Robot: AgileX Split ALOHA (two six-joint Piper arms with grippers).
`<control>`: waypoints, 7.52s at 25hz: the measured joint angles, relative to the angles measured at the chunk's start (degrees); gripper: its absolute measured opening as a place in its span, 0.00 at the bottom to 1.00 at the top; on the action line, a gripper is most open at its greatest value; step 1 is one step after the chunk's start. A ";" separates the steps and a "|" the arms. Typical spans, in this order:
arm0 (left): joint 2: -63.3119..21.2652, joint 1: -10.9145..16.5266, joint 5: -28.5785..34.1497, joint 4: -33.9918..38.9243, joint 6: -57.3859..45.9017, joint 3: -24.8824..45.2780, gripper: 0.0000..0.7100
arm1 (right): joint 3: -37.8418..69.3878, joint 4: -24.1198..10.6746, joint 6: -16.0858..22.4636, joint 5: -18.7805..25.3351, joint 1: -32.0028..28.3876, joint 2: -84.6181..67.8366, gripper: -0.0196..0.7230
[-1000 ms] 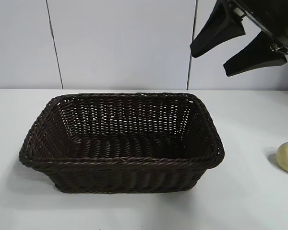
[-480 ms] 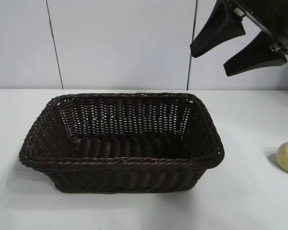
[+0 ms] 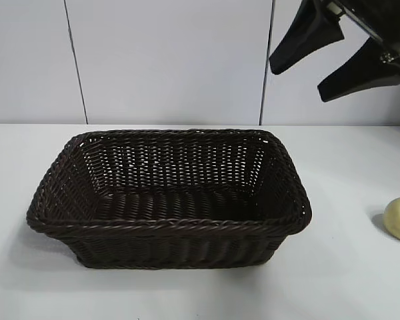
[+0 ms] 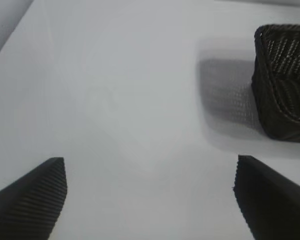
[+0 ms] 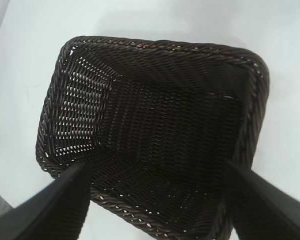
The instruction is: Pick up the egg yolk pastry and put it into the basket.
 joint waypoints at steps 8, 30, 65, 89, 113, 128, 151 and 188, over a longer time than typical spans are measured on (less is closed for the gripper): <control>0.00 -0.30 0.00 -0.05 -0.02 0.00 0.93 | -2.27 -20.20 14.93 6.64 -4.06 0.00 0.75; 0.00 -0.36 0.00 -0.05 -0.02 0.00 0.93 | -2.36 -27.73 18.37 4.16 -14.33 16.88 0.75; 0.00 -0.36 -0.05 -0.05 -0.06 0.00 0.93 | -2.79 -33.15 22.93 1.74 -14.33 25.92 0.07; 0.00 -0.36 -0.05 -0.05 -0.06 0.00 0.93 | -2.85 -24.45 17.08 4.60 -14.33 15.57 0.06; 0.00 -0.36 -0.05 -0.05 -0.06 0.00 0.93 | -14.88 -8.41 8.24 13.15 -8.90 15.57 0.05; 0.00 -0.36 -0.05 -0.05 -0.06 0.00 0.93 | -15.87 -7.71 16.74 -2.55 17.47 18.42 0.05; 0.00 -0.36 -0.05 -0.05 -0.06 0.00 0.93 | -15.98 -6.60 17.19 -8.88 20.02 28.83 0.59; 0.00 -0.36 -0.05 -0.05 -0.09 0.00 0.93 | -38.33 -38.90 29.08 25.37 4.74 28.78 0.75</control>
